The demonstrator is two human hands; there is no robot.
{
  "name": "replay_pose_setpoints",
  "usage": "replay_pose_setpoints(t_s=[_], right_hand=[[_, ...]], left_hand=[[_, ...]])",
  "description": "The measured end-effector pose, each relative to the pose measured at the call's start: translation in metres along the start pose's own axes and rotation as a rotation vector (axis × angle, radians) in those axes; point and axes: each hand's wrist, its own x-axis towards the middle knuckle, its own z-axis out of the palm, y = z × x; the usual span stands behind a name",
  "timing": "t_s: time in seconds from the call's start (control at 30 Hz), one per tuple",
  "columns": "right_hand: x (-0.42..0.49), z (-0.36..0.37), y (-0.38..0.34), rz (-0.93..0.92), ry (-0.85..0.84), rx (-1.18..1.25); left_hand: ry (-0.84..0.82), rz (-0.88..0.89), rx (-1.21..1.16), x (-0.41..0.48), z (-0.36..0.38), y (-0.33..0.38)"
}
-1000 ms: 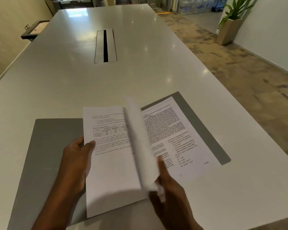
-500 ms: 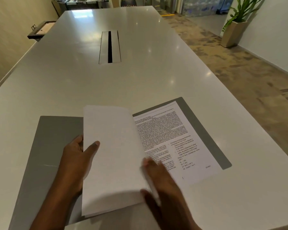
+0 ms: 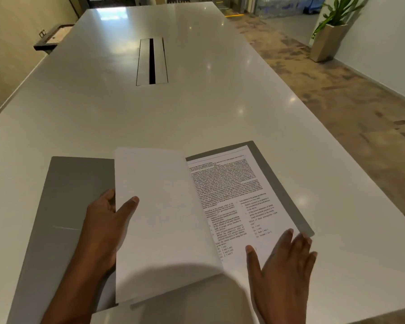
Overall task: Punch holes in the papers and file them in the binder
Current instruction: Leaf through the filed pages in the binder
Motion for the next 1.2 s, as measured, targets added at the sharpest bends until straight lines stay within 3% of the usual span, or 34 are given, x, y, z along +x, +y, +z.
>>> replay_pose_setpoints(t_s=[0.2,0.4,0.5,0.53,0.6,0.67,0.83,0.97,1.03,1.1,1.2], right_hand=[[-0.001,0.001,-0.002,-0.035,0.028,0.040],[-0.006,-0.013,-0.015,-0.118,-0.040,0.562],[-0.013,-0.027,-0.030,-0.209,-0.119,0.709],[-0.016,-0.030,-0.034,-0.251,-0.130,0.705],[-0.018,-0.032,-0.042,-0.472,0.033,0.673],[-0.018,-0.029,-0.043,-0.627,0.082,0.634],[-0.021,-0.030,-0.056,-0.984,0.033,0.602],[-0.020,-0.024,-0.066,-1.176,-0.092,0.483],[-0.019,-0.023,-0.062,-1.167,-0.115,0.470],[-0.018,-0.019,-0.051,-1.045,-0.125,0.523],[-0.011,-0.012,-0.036,-0.685,-0.002,0.528]], left_hand=[[0.000,-0.022,-0.010,-0.002,0.000,0.000],[-0.005,-0.040,-0.013,-0.001,-0.001,-0.001],[0.000,-0.041,-0.022,-0.001,-0.001,0.000],[0.001,-0.046,-0.028,-0.001,-0.001,0.001],[0.004,-0.054,-0.031,-0.001,0.000,0.003],[0.016,-0.069,-0.059,0.000,0.001,0.004],[0.056,-0.226,-0.277,-0.002,0.000,0.015],[-0.045,-0.157,-0.148,-0.005,-0.003,0.016],[-0.066,-0.149,-0.119,-0.003,-0.004,0.011],[-0.059,-0.159,-0.130,-0.002,-0.004,0.008],[-0.047,-0.151,-0.131,-0.004,-0.004,0.006]])
